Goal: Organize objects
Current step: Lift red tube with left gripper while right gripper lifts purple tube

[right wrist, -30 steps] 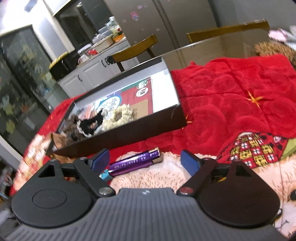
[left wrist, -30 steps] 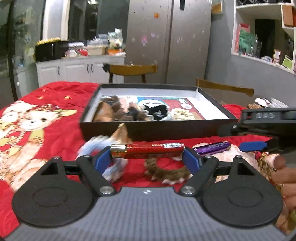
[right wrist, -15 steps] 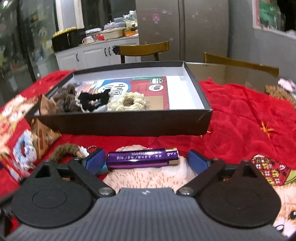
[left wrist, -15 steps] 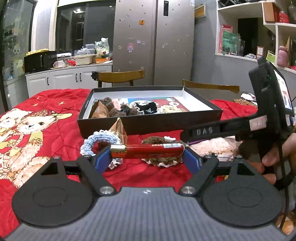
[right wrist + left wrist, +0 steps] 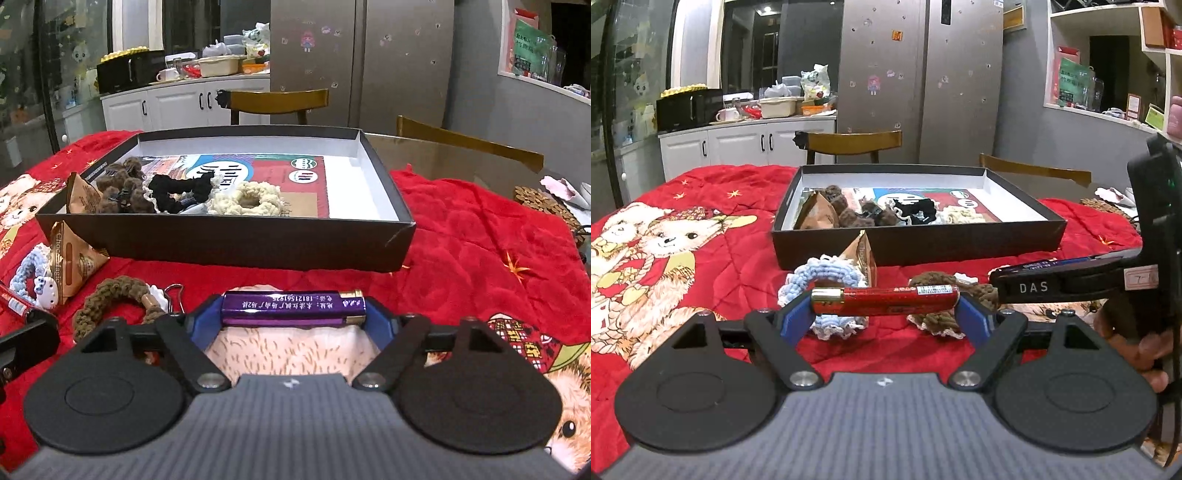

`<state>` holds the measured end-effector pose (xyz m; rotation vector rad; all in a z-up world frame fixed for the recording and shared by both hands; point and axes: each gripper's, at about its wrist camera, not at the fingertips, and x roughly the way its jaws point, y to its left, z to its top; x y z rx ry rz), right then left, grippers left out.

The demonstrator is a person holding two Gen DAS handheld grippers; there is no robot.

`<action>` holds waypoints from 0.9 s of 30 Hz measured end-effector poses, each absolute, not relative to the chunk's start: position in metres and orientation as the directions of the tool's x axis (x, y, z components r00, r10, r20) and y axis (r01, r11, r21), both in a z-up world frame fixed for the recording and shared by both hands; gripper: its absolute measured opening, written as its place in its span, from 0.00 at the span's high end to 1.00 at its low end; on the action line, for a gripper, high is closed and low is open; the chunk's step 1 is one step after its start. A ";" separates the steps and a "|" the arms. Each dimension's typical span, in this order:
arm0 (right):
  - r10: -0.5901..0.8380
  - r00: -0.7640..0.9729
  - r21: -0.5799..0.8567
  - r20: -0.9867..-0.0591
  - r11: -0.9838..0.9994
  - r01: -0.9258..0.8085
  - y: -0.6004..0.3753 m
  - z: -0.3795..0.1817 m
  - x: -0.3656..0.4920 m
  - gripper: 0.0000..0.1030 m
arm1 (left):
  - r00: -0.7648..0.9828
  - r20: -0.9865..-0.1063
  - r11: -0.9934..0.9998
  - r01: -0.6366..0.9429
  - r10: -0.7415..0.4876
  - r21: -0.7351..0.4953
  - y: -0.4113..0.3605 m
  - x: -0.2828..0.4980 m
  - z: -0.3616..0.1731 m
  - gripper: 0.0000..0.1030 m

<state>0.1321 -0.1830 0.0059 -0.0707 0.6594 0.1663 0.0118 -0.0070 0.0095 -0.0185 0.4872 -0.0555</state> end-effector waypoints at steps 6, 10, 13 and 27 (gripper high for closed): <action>0.121 0.787 -0.018 -0.605 0.986 -0.166 -0.182 0.008 0.131 0.22 | 0.886 -0.461 0.999 0.031 -0.041 -0.029 -0.004 0.013 0.011 0.18; 0.116 0.790 0.004 -0.601 0.990 -0.142 -0.186 0.009 0.131 0.22 | 0.894 -0.447 0.999 0.030 -0.033 -0.014 -0.005 0.011 0.011 0.18; 0.120 0.786 0.034 -0.606 0.991 -0.126 -0.190 0.010 0.132 0.22 | 0.899 -0.438 1.000 0.030 -0.029 -0.005 -0.007 0.009 0.012 0.18; 0.124 0.802 0.089 -0.585 0.992 -0.089 -0.201 0.016 0.130 0.22 | 0.892 -0.451 0.999 0.047 -0.040 0.004 -0.010 0.012 0.009 0.18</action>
